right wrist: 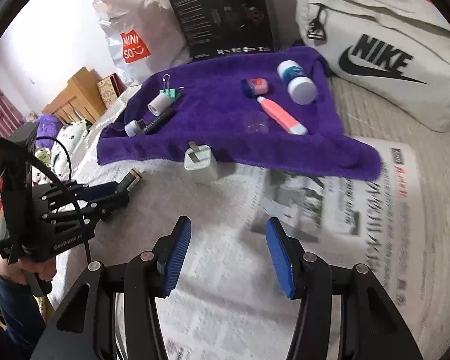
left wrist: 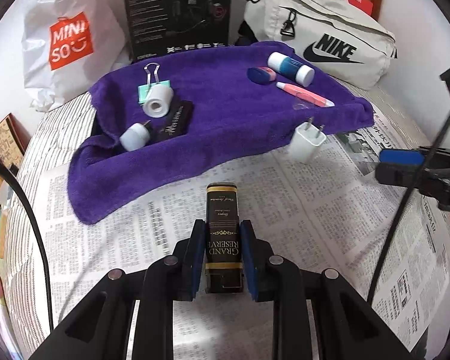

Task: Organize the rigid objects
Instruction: 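Grasp the white plug charger with the right tool while the left tool holds the bottle, then carry the bottle with the left tool onto the towel while the right tool carries the charger there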

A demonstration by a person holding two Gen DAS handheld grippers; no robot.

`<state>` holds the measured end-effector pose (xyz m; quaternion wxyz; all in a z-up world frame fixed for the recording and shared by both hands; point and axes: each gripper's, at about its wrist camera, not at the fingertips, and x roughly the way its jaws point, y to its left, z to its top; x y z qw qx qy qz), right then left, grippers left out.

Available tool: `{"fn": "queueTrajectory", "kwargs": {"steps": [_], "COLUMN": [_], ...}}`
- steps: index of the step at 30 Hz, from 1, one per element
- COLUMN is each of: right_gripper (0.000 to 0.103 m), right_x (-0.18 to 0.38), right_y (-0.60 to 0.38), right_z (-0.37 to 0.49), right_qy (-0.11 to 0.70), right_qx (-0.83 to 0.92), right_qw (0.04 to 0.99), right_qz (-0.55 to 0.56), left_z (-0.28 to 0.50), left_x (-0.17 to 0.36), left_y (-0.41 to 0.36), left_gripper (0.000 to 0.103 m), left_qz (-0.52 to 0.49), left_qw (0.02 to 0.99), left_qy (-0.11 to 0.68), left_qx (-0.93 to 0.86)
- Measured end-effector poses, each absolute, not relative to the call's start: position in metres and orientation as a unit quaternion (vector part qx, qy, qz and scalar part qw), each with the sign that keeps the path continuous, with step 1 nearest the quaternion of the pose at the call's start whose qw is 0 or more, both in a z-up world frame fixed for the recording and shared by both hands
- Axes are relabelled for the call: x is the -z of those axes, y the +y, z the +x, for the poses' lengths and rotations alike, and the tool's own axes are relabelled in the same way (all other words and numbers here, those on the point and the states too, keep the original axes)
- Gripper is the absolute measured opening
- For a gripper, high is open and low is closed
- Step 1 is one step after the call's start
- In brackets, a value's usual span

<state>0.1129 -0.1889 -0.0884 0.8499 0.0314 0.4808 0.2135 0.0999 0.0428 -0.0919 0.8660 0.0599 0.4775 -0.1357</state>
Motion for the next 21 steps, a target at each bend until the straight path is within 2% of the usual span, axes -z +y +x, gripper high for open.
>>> {"fn": "queueTrajectory", "kwargs": {"steps": [12,18,21], "right_gripper": [0.051,0.043,0.033], "right_x": [0.104,0.110,0.111], "right_y": [-0.138,-0.124,-0.120], "right_z": [0.151,0.159,0.163], "right_qy": [0.478,0.474,0.467], "right_qx": [-0.216,-0.199,-0.189], "right_qw": [0.851,0.858,0.864], "right_qz": [0.018,0.000,-0.015], "left_z": [0.100,0.098,0.097], "left_x": [0.098,0.098,0.099], "left_y": [0.067,0.075,0.079], "left_gripper": [0.023,0.023,0.023], "left_qz": [0.048,0.042,0.039], "left_qw": [0.867,0.869,0.869], "left_qy": [0.483,0.480,0.480], "left_qx": [0.115,0.115,0.117]}}
